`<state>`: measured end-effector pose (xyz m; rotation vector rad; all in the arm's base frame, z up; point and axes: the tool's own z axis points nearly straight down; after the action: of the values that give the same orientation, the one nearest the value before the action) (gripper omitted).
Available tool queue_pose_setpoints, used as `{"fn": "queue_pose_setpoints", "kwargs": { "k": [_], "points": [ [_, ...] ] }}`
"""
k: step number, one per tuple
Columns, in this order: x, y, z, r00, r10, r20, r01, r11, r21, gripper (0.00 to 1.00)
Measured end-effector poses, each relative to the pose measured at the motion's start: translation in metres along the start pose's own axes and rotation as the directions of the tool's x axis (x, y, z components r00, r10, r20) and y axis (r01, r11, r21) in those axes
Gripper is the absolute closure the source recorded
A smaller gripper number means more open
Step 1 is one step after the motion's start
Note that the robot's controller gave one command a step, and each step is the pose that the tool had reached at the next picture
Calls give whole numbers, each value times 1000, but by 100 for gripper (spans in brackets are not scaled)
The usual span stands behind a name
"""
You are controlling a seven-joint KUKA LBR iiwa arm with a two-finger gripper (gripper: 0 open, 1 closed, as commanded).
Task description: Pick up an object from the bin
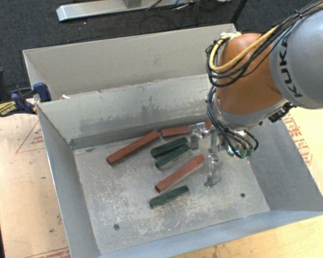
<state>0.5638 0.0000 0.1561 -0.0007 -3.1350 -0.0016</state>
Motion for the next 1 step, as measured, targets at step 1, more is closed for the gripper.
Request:
{"fn": "queue_pose_setpoints", "kwargs": {
  "k": [1],
  "points": [
    [-2, 0, -4, 1000, 0, 8, 0, 1000, 0, 0]
  ]
}}
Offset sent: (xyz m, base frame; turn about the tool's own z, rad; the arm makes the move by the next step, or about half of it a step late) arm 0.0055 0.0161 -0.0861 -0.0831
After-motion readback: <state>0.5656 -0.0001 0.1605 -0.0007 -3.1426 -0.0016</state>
